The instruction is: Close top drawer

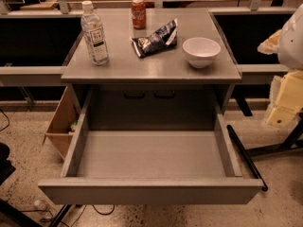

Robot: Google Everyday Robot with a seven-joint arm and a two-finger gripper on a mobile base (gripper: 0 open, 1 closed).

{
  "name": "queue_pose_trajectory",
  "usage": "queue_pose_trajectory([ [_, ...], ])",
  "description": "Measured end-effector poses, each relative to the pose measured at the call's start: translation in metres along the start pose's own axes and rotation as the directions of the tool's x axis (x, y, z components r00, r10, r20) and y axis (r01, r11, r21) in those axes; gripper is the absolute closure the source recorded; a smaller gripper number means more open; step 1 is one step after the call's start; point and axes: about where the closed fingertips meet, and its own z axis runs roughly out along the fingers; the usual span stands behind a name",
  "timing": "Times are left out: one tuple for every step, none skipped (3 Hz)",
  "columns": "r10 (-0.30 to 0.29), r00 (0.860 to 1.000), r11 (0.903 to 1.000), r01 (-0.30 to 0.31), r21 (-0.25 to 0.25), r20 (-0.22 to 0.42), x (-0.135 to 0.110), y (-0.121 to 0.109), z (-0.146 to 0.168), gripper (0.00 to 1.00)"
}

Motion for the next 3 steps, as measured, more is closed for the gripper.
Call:
queue_pose_trajectory([
  [0.0, 1.0, 1.0, 0.0, 0.0, 0.0, 0.0, 0.0, 0.0, 0.0],
  [-0.033, 0.998, 0.9991, 0.034, -0.025, 0.06, -0.002, 0.013, 0.019, 0.0],
  [-0.047, 0.991, 0.9979, 0.052, -0.038, 0.129, 0.003, 0.046, 0.05, 0.19],
])
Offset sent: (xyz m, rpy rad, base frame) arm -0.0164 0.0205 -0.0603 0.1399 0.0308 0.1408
